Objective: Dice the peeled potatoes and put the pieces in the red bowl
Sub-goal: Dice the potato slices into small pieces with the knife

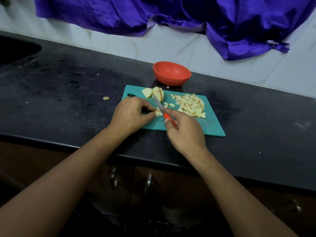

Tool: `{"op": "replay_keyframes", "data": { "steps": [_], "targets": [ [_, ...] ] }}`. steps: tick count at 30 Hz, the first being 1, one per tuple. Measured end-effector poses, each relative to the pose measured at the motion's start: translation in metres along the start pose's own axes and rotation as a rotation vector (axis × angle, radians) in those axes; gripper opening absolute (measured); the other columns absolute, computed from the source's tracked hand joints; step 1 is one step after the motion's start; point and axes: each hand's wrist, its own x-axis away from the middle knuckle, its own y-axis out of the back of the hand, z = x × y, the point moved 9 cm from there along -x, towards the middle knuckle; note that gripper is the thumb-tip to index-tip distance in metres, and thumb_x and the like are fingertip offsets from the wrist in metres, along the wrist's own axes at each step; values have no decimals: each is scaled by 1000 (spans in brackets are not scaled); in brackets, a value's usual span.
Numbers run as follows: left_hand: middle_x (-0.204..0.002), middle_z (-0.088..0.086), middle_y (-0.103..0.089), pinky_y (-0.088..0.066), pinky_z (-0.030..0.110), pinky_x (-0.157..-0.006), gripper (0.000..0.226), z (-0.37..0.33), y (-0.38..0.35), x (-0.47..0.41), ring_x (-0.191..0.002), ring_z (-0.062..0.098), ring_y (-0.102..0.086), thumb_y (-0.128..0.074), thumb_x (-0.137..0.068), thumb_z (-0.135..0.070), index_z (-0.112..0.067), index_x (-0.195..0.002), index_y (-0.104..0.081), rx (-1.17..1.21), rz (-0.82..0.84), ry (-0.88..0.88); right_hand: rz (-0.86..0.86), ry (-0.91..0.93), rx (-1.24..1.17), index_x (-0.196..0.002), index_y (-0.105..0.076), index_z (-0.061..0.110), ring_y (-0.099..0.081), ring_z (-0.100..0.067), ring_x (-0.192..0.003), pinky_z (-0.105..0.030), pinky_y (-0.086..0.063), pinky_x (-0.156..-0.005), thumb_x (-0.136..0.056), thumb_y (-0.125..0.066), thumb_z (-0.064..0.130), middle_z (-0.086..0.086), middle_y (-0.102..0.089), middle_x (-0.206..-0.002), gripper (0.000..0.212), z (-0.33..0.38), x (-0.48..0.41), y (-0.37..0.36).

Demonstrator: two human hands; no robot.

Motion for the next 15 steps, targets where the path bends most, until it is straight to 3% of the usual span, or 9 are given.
{"op": "replay_keyframes", "data": {
  "steps": [3,8,15],
  "targets": [
    [-97,-15,-77,-56,37,-89,20,1,-1,0,-95,5,-67,-78,-86,-42,-28,-100,-81,6,2,5,11,10,47,-144,-55,42,-53,-9,-65,-31,-42,-59,-101,-50,33,9,-67,-82,44,7,-2,-4],
    [-96,-14,-77,-57,38,-86,19,1,-2,0,-94,6,-67,-79,-86,-42,-29,-100,-81,9,-2,5,14,26,173,-147,-51,40,-61,-14,-78,-37,-53,-67,-102,-48,34,6,-69,-90,46,16,-1,-2],
    [-97,-14,-77,-57,38,-90,17,-1,0,0,-94,5,-68,-78,-87,-36,-27,-101,-81,-2,0,-1,65,78,339,-152,-43,37,-59,-15,-78,-37,-52,-67,-105,-44,33,4,-62,-86,47,25,13,-11]
  ]
}}
